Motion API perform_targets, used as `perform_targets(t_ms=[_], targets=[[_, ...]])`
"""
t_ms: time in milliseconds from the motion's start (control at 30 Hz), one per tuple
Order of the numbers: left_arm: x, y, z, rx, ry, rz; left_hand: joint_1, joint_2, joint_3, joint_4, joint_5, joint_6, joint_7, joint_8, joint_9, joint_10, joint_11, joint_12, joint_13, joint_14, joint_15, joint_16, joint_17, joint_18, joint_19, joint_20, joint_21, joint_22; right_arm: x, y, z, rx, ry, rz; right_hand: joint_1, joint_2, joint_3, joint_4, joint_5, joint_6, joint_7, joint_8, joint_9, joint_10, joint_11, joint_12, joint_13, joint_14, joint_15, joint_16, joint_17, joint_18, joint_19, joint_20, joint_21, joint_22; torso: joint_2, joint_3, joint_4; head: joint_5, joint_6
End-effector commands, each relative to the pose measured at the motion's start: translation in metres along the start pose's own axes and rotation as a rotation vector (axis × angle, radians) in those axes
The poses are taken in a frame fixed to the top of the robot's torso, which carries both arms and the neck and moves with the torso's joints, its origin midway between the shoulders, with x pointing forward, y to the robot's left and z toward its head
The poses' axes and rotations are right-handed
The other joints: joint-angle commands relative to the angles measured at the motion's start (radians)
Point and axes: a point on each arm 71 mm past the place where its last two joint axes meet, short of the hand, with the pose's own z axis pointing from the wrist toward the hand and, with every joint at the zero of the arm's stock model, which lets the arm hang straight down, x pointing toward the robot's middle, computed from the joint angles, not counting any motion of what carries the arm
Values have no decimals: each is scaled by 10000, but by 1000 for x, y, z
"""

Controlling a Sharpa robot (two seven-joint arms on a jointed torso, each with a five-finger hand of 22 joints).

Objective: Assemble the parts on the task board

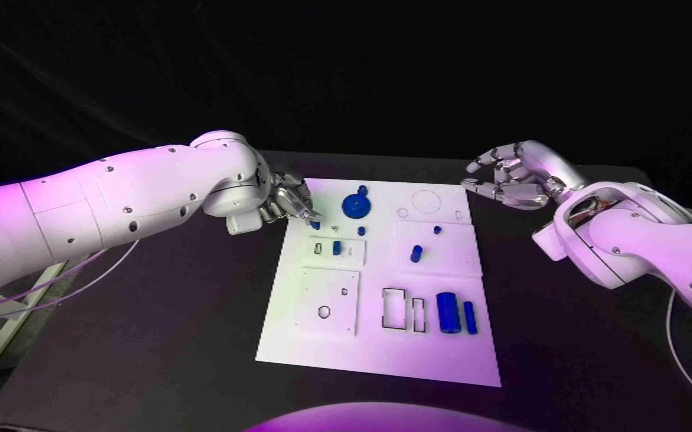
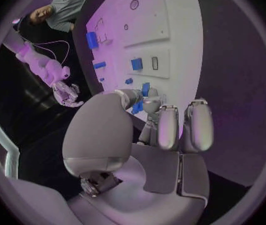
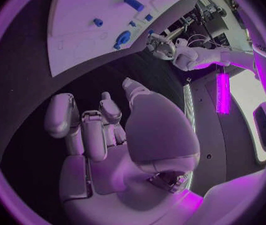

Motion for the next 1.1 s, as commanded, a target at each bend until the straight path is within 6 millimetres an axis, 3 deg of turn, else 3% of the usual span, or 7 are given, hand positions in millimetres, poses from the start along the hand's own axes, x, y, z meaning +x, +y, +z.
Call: perform_targets(t_ms=[33, 400, 1100], targets=[[5, -2, -2, 234, -319, -314, 6, -107, 1853, -1792, 68, 100, -22, 48, 740, 78, -6, 48, 23, 434, -96, 17, 405, -5, 90, 19, 49, 38, 1, 0, 0, -63, 23, -38, -9, 8, 4, 76, 31, -50, -41, 35, 14, -52, -7, -42, 2, 451, -92, -65, 180, 138, -62, -1, -48, -17, -22, 9, 14, 24, -23], [21, -1, -1, 206, -557, 637, -80, -182, 1982, -1854, 88, 155, -47, 76, 749, 142, -31, 59, 33, 435, -117, 18, 406, -15, 123, 5, 77, 89, 2, 0, 0, -44, 37, -14, -17, 10, -5, 98, 34, -49, -42, 40, 16, -64, -7, -53, -14, 449, -92, -72, 169, 137, -59, -2, -51, -17, -3, -4, -22, 63, -37], [36, -2, 1, 161, -450, 1658, -156, -255, 2110, -1914, 95, 218, -68, 106, 758, 202, -51, 79, 78, 435, -134, 15, 404, -17, 127, -9, 85, 101, 2, -1, -1, -34, 42, -3, -17, 10, -5, 98, 34, -49, -42, 40, 16, -64, -7, -53, -14, 449, -92, -72, 169, 137, -59, -2, -51, -17, 3, 7, -8, 89, -97]])
